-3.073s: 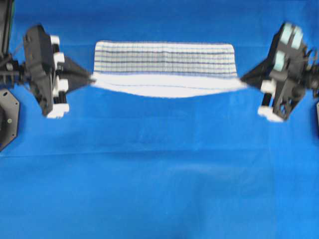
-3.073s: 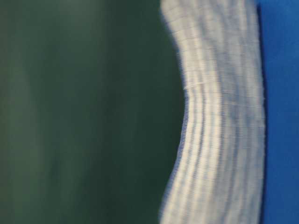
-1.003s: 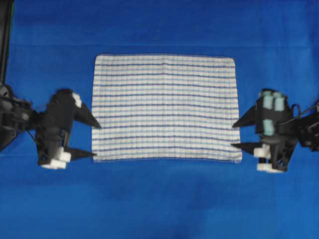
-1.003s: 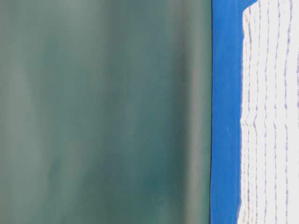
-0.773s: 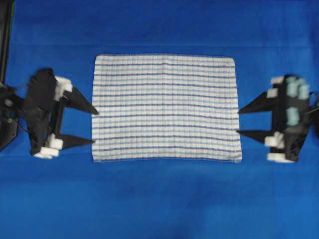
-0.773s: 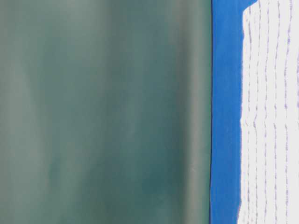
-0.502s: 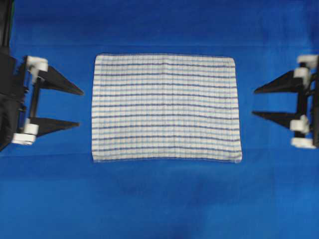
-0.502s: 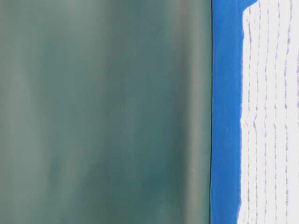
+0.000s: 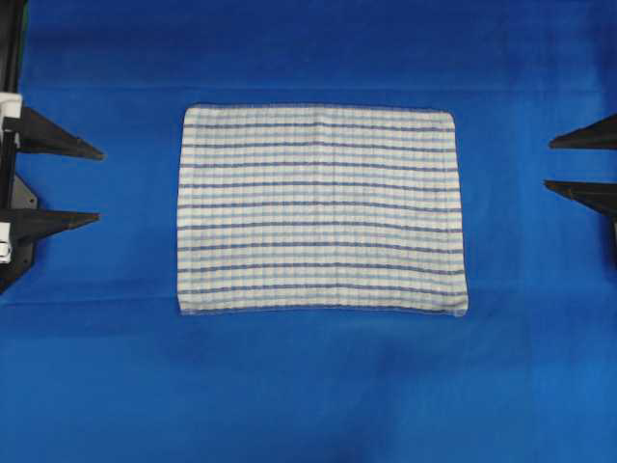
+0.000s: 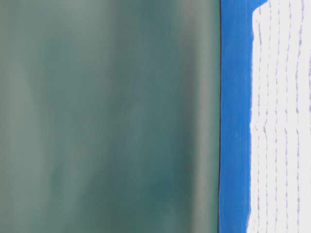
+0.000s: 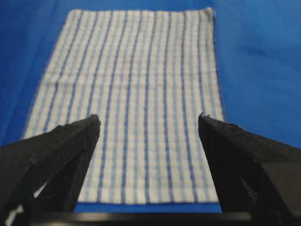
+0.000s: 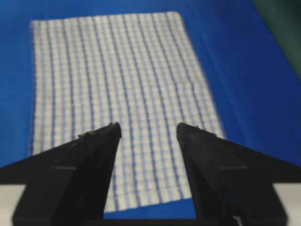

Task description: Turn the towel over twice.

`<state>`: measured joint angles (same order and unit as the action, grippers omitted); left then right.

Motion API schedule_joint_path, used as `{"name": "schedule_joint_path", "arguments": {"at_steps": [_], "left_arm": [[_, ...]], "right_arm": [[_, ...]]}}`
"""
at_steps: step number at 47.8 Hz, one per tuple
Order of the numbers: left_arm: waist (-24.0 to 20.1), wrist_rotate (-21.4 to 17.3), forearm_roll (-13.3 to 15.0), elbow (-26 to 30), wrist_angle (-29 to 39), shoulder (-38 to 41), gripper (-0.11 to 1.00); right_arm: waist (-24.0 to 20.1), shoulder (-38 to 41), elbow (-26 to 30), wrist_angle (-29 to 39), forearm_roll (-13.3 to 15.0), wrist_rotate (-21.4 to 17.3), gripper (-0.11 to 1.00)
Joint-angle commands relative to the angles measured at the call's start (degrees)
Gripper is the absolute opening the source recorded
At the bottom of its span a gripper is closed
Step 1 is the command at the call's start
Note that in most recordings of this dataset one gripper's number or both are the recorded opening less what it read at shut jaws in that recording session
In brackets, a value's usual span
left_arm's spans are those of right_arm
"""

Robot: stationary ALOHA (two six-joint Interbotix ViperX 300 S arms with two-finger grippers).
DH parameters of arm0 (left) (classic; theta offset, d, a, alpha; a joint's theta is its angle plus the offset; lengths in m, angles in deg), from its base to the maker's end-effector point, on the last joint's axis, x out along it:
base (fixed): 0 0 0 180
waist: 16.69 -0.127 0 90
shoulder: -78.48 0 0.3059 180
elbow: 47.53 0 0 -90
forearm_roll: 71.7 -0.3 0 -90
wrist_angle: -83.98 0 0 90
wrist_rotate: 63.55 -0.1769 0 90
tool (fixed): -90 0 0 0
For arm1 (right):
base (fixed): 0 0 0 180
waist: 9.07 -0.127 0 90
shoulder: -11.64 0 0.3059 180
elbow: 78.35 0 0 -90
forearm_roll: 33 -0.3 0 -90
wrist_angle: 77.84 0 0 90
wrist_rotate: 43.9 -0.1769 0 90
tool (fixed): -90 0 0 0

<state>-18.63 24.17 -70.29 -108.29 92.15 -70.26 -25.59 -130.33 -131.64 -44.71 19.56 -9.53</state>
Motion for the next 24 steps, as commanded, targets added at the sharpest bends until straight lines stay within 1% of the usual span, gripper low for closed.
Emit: {"name": "schedule_joint_path", "arguments": {"at_steps": [1,10,19,22,24], "left_arm": [[-0.1,0.1,-0.1,-0.9,-0.2,-2.0,0.81],[-0.2,0.7,0.1,-4.3,-0.3,-3.3,0.81],[-0.2,0.8,0.1,-5.7,-0.7,-4.0,0.81],[-0.2,0.8,0.1,-5.9,-0.9,-4.1,0.81],[-0.1,0.8,0.1,-6.0,-0.9,-4.1,0.81]], "right_arm": [[0.1,-1.8,-1.1,-0.9,0.4,-0.3,0.58],[0.1,-4.1,-5.0,-1.6,0.4,-1.8,0.58],[0.6,-5.1,-9.1,-2.9,0.4,-5.7,0.58],[0.8,-5.2,-9.9,-3.0,0.4,-7.5,0.58],[0.9,-5.2,-10.0,-3.2,0.5,-7.9,0.58]]}}
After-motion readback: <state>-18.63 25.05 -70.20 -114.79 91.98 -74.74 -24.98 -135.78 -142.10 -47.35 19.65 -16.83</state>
